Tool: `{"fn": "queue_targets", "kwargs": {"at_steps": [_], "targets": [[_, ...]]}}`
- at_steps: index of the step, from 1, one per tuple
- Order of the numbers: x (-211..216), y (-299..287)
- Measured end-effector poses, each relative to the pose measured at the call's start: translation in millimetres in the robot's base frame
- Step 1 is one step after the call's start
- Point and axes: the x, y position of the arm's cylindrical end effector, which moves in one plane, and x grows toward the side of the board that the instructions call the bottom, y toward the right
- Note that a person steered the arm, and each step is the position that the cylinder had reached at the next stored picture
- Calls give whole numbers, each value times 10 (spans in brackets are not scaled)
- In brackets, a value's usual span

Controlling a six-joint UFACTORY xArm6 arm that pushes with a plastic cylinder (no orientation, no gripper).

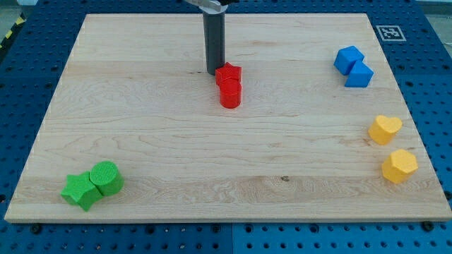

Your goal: Keep your arm in between red blocks and blue blocks

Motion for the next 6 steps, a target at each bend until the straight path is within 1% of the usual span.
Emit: {"fn": "queue_targets", "kwargs": {"at_steps": [1,3,5,6], "targets": [[-355,6],[-357,33],[-334,777],[-231,1096]]}}
